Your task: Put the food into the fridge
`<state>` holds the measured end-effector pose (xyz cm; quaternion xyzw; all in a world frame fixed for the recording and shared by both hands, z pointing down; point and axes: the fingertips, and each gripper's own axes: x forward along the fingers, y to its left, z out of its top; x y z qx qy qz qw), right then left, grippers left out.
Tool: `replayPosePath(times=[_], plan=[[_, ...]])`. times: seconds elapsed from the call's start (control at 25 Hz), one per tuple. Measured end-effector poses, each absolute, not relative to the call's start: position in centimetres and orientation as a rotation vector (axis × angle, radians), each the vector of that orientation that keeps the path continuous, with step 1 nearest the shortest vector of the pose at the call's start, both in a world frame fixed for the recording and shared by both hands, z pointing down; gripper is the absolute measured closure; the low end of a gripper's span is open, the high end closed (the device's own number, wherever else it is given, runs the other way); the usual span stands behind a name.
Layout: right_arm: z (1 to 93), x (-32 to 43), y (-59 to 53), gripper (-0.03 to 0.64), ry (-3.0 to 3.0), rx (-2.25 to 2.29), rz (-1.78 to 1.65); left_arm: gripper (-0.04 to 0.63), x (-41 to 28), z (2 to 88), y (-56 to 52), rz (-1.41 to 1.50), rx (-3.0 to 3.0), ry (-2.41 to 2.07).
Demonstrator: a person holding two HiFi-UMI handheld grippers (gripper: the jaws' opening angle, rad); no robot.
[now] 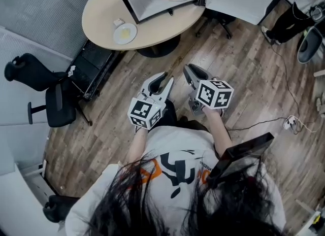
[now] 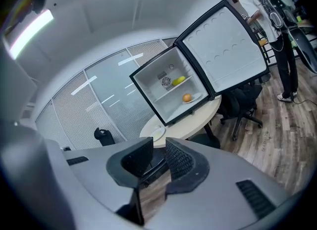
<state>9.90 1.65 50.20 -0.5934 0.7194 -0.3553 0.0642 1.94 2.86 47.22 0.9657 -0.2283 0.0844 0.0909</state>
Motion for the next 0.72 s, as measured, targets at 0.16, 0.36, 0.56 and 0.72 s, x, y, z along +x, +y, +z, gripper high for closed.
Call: replayPosePath(times=[0.16,0.36,0.56,0.72], plan=[[50.1,9.6,3.0,0.531,2.186,-1.786,-1.063,0.497,1.7,47.3,4.6,0.257,2.879,-0.672],[50.6,9.0,4.1,0.531,2.217,-1.778,-1.074,0.497,1.3,47.7,5.5,0.260,2.867,-0.691],[50.6,8.8,4.8,0.532,2.247,-1.774,-1.071,0.497,1.4,47.6,6.3,0.274,2.872,-0.694],[50.5,8.6,4.8,0.537,2.251,-1.764,-1.070,0.497,1.4,47.5,6.5,0.293,2.877,-0.692]])
